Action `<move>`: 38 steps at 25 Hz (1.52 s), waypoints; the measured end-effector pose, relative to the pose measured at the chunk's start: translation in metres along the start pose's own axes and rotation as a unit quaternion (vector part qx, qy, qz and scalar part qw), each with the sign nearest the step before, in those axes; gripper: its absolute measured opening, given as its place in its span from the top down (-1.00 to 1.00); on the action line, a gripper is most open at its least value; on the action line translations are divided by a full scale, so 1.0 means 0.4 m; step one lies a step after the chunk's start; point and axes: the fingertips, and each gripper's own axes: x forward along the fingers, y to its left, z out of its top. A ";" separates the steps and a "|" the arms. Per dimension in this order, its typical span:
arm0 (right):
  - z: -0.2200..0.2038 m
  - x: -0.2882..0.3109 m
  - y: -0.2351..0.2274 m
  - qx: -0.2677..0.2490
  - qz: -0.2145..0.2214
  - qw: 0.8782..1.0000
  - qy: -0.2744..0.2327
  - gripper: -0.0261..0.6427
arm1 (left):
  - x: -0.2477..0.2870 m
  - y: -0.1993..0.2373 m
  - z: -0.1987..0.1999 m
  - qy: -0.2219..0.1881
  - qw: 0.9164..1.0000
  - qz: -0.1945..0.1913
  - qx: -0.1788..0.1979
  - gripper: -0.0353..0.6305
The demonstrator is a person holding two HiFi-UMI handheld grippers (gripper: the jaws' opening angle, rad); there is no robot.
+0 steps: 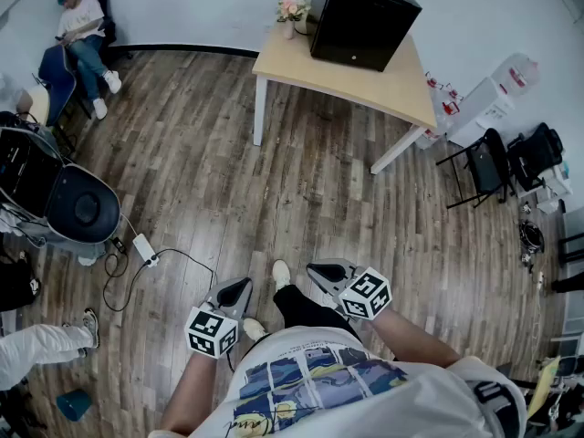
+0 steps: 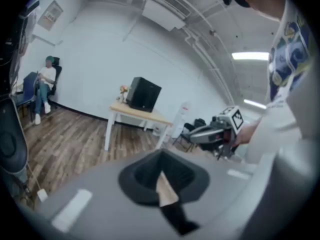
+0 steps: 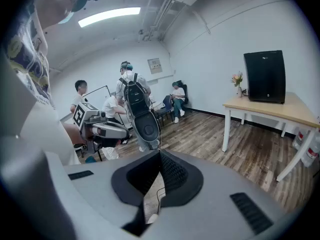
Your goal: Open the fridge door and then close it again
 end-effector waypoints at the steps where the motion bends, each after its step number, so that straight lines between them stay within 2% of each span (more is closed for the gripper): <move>1: 0.018 0.010 -0.022 -0.003 0.000 1.000 -0.003 0.89 | 0.016 0.012 0.023 0.001 1.000 0.003 0.012 0.87; 4: 0.077 0.043 -0.087 -0.016 0.004 1.000 -0.014 0.89 | 0.057 0.056 0.100 -0.003 0.999 0.019 0.038 0.87; 8: 0.189 0.103 -0.188 -0.035 0.016 0.998 -0.042 0.89 | 0.101 0.132 0.222 -0.013 0.999 0.043 0.031 0.87; 13: 0.319 0.151 -0.307 -0.063 0.039 0.994 -0.079 0.89 | 0.206 0.216 0.341 0.018 0.997 0.050 0.064 0.87; 16: 0.347 0.142 -0.395 -0.085 0.034 0.992 -0.082 0.88 | 0.322 0.236 0.411 0.019 0.996 0.040 0.077 0.87; 21: 0.359 0.122 -0.517 -0.065 0.011 0.994 -0.088 0.88 | 0.490 0.232 0.507 0.026 0.994 0.001 0.109 0.87; 24: 0.367 0.108 -0.583 -0.048 -0.017 0.994 -0.096 0.85 | 0.574 0.253 0.541 0.036 0.993 -0.025 0.114 0.87; 25: 0.372 0.105 -0.609 -0.041 -0.029 0.994 -0.099 0.82 | 0.603 0.265 0.555 0.038 0.992 -0.033 0.113 0.87; 26: 0.376 0.103 -0.635 -0.035 -0.041 0.993 -0.101 0.71 | 0.631 0.276 0.568 0.038 0.992 -0.040 0.112 0.87; 27: 0.379 0.100 -0.658 -0.029 -0.053 0.993 -0.104 0.69 | 0.658 0.286 0.582 0.038 0.992 -0.048 0.112 0.87; 33: 0.429 0.083 -0.803 -0.016 -0.126 0.986 -0.105 0.84 | 0.816 0.346 0.678 0.028 0.986 -0.104 0.125 0.86; 38: 0.528 0.087 -0.934 0.021 -0.202 0.972 -0.117 0.85 | 0.951 0.450 0.778 0.037 0.980 -0.149 0.128 0.86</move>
